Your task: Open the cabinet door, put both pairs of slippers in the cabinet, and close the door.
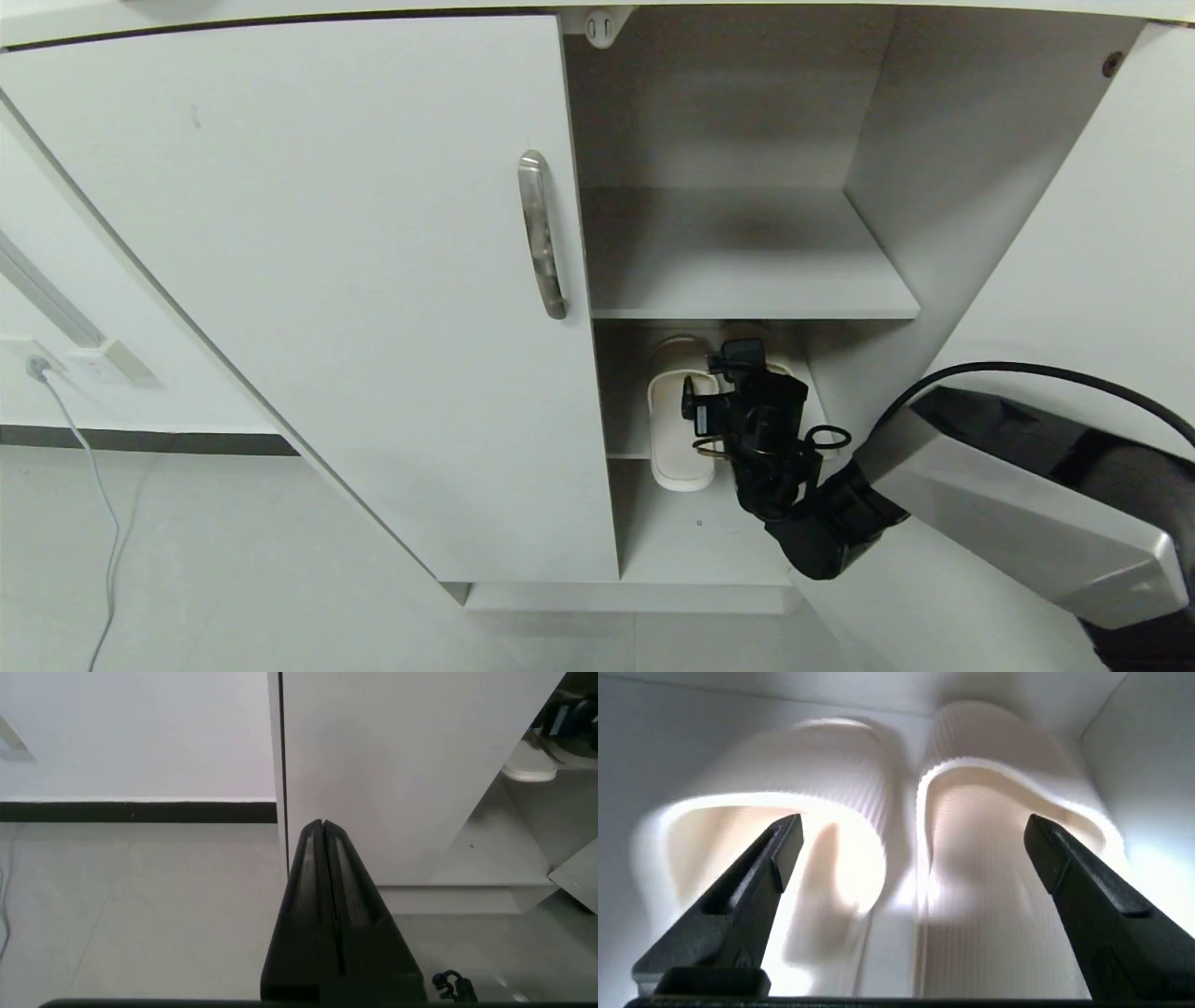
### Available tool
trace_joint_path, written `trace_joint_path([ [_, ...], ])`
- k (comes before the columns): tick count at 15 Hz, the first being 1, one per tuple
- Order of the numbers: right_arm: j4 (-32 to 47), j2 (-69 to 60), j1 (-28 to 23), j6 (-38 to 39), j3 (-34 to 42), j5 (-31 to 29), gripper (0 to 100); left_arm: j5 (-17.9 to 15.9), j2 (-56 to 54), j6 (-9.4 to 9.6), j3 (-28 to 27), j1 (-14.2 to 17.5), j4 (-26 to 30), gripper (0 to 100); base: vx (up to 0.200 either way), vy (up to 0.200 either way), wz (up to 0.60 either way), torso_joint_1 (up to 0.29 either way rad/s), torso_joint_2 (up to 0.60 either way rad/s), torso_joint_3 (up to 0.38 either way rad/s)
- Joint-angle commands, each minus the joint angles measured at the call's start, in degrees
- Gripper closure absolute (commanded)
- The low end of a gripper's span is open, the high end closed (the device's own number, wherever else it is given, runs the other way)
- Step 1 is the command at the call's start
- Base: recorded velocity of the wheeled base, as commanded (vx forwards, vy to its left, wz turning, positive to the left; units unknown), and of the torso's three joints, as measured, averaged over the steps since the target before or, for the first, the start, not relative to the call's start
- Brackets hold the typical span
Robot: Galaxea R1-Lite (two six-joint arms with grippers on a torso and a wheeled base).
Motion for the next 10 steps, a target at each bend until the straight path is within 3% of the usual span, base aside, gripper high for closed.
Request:
trace_joint_path([
  [1, -4.2, -8.4, 3.5, -0.3, 12.2, -0.1, 0, 0.0, 0.1, 0.00, 0.0, 0.0, 0.0, 100, 0.000, 0.000, 0.00, 0.000, 0.00, 0.000],
  [5, -10.6, -12.9, 8.3, -0.4, 25.6, -0.2, 0, 0.0, 0.1, 0.08, 0.0, 0.0, 0.0, 100, 0.000, 0.000, 0.00, 0.000, 0.00, 0.000],
  [10, -10.6, -13.3, 9.3, -0.4, 26.3, -0.4, 0, 0.0, 0.1, -0.09, 0.0, 0.0, 0.0, 100, 0.000, 0.000, 0.00, 0.000, 0.00, 0.000],
])
